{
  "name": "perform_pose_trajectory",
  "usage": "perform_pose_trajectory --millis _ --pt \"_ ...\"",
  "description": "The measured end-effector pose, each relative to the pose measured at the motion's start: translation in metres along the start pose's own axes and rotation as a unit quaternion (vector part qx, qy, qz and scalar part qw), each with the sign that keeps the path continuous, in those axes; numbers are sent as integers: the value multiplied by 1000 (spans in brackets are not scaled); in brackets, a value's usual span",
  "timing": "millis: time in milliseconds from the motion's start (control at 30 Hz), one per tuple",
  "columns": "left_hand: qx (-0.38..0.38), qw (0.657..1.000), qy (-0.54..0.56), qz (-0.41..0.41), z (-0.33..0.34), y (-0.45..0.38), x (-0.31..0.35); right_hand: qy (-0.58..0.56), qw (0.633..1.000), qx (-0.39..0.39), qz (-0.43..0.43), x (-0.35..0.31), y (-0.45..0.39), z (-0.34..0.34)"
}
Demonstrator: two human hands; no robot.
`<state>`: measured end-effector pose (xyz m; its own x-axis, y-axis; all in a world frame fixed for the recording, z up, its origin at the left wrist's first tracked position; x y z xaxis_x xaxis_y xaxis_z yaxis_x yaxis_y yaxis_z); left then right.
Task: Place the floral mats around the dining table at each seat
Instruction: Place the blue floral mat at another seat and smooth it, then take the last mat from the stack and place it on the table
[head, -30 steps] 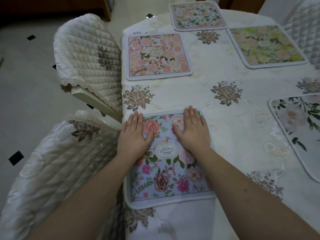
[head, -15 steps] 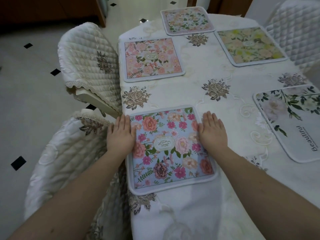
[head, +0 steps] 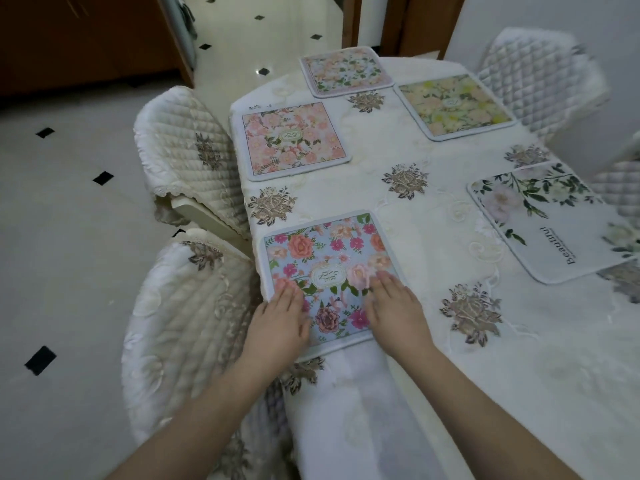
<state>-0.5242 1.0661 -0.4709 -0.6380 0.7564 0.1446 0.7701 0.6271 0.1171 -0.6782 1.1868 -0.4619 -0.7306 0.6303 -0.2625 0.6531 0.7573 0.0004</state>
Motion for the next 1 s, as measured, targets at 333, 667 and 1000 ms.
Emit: perform_pose_trajectory --millis 333,667,1000 --pt "14 993 -10 119 -50 56 27 31 998 26 51 -41 106 -55" --pt "24 976 -24 216 -91 104 50 54 987 62 140 -52 177 -87" --pt "56 961 -13 270 -110 164 90 60 979 104 167 -38 258 -121"
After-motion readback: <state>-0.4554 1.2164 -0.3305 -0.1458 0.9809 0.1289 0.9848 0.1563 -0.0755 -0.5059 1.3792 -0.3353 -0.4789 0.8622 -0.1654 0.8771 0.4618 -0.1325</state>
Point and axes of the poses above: each hand's wrist, its own y-axis away from the middle knuckle, its own z-axis out of the palm, x = y × z, the point moved 10 cm from there along -y, towards the middle knuckle, and after that the axes turned 13 degrees about x, right-handed, at the moved point
